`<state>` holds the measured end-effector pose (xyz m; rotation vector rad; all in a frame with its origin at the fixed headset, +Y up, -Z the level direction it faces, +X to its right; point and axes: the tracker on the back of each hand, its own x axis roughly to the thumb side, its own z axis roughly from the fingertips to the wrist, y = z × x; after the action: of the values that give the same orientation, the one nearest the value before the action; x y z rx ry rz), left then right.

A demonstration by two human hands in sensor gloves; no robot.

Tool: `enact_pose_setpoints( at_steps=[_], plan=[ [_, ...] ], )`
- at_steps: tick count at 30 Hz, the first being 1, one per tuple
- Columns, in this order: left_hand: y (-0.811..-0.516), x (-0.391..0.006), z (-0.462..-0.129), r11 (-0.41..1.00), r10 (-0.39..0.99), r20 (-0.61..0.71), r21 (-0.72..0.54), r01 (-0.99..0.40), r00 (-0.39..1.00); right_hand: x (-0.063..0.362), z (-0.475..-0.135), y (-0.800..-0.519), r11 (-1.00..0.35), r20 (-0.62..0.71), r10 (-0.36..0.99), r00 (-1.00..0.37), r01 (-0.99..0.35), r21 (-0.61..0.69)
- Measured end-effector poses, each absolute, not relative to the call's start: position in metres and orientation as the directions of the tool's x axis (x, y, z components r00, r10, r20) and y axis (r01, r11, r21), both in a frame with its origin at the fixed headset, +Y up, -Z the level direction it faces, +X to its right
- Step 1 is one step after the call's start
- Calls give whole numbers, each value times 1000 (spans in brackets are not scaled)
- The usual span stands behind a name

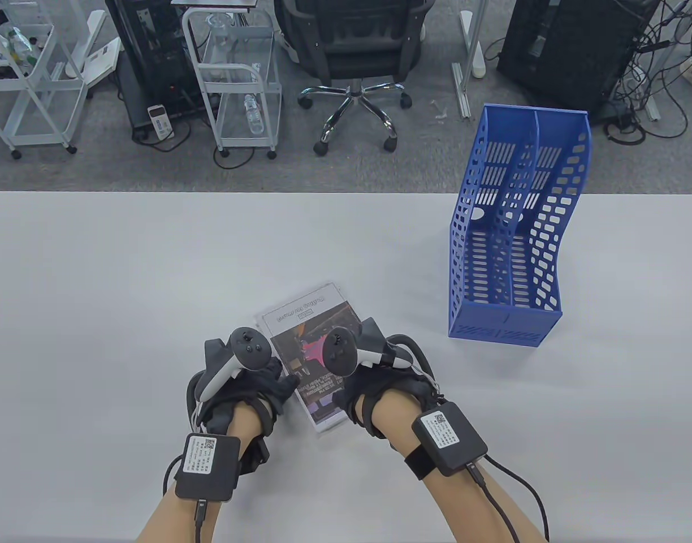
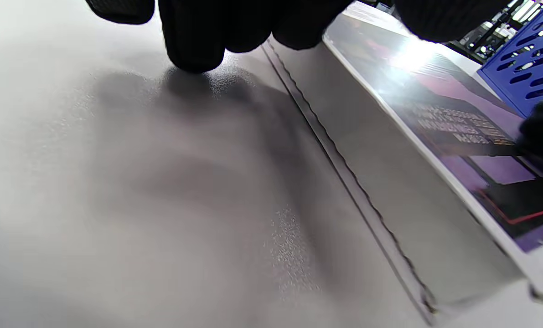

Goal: Insert the book into the document holder

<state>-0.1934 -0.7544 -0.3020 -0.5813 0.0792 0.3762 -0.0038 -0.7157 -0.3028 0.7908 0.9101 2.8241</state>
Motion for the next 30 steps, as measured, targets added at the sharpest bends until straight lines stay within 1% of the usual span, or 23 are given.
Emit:
enact_pose_setpoints(
  at_steps=[2, 8, 12, 14, 16, 17, 18, 19, 21, 22, 24, 26, 28, 30],
  plan=[
    [-760, -192, -305, 781, 313, -188, -507, -365, 931, -14, -295, -715, -813, 476, 253, -842, 82, 576],
    [-768, -187, -312, 831, 235, -159, -478, -284, 959, -24, -287, -714, -809, 508, 257, -822, 105, 578],
    [-769, -189, -314, 814, 266, -161, -491, -311, 950, -16, -294, -709, -807, 479, 285, -830, 62, 587],
    [-765, -192, -312, 810, 289, -161, -484, -331, 944, -4, -304, -700, -833, 440, 334, -834, -43, 552],
    [-756, -195, -308, 805, 345, -150, -460, -374, 926, 15, -317, -691, -876, 354, 365, -861, -190, 442],
    [-750, -196, -305, 802, 380, -140, -443, -401, 914, 25, -322, -691, -891, 313, 371, -875, -240, 385],
    [-747, -196, -303, 798, 398, -136, -437, -416, 907, 31, -325, -693, -895, 284, 371, -884, -258, 364],
    [-744, -196, -300, 791, 424, -125, -432, -434, 897, 38, -329, -698, -889, 249, 370, -895, -262, 376],
    [-743, -193, -296, 774, 439, -126, -449, -445, 890, 45, -334, -711, -861, 197, 369, -908, -254, 440],
    [-746, -190, -294, 760, 432, -131, -479, -438, 892, 47, -335, -718, -835, 171, 371, -913, -247, 491],
    [-752, -184, -292, 727, 434, -129, -534, -431, 892, 48, -334, -726, -796, 126, 375, -918, -249, 552],
    [-756, -178, -290, 708, 447, -138, -549, -444, 884, 45, -334, -729, -790, 137, 394, -909, -259, 556],
    [-757, -176, -290, 712, 446, -136, -544, -443, 885, 44, -332, -729, -760, 102, 449, -888, -320, 566],
    [-759, -176, -290, 713, 445, -134, -545, -441, 886, 44, -332, -726, -746, 96, 473, -876, -340, 572]
  ],
)
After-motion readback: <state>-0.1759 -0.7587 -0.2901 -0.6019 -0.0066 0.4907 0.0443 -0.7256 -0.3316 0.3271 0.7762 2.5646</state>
